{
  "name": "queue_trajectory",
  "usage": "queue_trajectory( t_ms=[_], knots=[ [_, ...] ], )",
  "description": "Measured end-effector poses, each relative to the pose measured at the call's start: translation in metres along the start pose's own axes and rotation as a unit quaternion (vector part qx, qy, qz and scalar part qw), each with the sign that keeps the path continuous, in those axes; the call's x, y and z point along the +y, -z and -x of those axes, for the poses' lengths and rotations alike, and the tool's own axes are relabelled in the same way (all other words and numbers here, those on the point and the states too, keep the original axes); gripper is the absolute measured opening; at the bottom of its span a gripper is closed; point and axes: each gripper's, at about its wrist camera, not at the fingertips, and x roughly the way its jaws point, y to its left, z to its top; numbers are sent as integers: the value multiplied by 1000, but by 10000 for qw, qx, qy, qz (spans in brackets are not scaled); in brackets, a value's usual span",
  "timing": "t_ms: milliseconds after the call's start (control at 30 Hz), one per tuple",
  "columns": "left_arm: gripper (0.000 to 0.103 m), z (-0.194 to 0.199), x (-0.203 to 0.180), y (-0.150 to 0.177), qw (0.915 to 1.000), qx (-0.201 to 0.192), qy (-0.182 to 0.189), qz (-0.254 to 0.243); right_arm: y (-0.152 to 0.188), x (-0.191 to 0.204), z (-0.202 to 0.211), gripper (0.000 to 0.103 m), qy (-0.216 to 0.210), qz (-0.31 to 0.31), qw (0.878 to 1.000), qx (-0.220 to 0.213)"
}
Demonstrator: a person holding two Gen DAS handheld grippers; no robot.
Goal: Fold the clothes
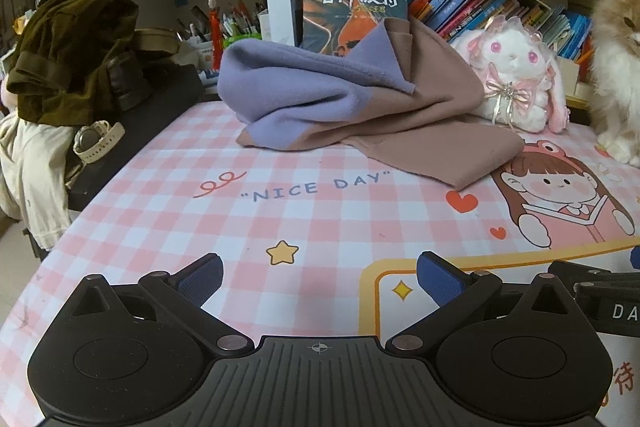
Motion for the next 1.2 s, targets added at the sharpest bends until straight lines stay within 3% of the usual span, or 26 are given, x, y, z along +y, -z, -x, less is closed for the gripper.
queue_trajectory(
  t_ms=[400, 1200],
  knots=[
    [103, 4, 1, 0, 9999, -46, -125, -21, 0, 1, 3, 103, -141, -18, 9999, 23],
    [103, 4, 3, 1, 9998, -11, 219, 10, -1, 6, 6, 103, -256, 101, 9996, -35]
  ],
)
